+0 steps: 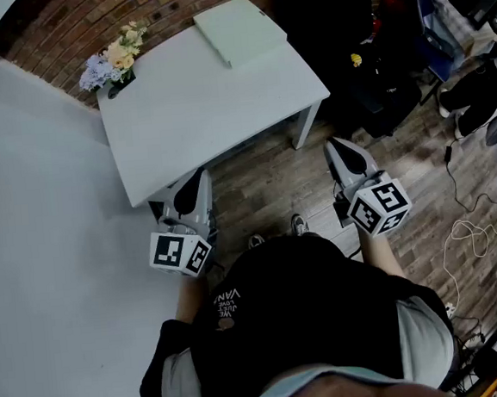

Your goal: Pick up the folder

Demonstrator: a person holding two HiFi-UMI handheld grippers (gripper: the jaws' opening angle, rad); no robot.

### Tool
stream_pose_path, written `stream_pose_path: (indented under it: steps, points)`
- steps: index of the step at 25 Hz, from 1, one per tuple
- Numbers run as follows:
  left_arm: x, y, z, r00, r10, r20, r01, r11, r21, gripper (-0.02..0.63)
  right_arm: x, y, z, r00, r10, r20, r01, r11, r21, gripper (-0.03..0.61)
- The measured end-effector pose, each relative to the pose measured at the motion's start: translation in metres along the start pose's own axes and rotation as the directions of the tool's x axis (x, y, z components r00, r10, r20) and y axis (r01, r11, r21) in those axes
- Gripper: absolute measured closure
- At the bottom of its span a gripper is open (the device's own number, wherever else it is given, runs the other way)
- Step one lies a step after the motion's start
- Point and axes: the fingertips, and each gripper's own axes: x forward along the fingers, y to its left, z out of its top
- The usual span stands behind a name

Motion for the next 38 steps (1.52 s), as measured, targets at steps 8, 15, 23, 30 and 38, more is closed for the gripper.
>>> stream_pose_path:
  steps: [8, 15, 23, 30, 38]
  points:
    - [0.004, -0.002, -0.005, 1.000, -0.008, -0.024, 0.008, 1.000, -0.009, 0.614, 0.003, 0.004, 0.000, 0.999, 0.045, 0.008, -0.045, 0.999, 0.021, 0.581]
    - [0.021, -0.012, -0.008, 0.999, 0.009, -0.036, -0.009, 1.000, -0.021, 0.612, 0.008, -0.017, 0.000, 0.997, 0.076, -0.025, -0.075, 0.997, 0.020, 0.581]
    - [0.051, -0.032, -0.016, 0.997, 0.075, -0.027, -0.076, 0.996, -0.044, 0.614, 0.017, -0.056, 0.002, 0.987, 0.141, -0.075, -0.140, 0.990, 0.013, 0.581]
    - [0.064, -0.046, -0.029, 0.989, 0.145, -0.028, -0.146, 0.987, -0.068, 0.614, 0.031, -0.082, 0.003, 0.977, 0.191, -0.097, -0.189, 0.982, 0.026, 0.581]
    - [0.085, -0.024, -0.016, 0.987, 0.158, -0.008, -0.158, 0.984, -0.077, 0.614, 0.060, -0.092, 0.014, 0.977, 0.194, -0.084, -0.191, 0.981, 0.043, 0.581]
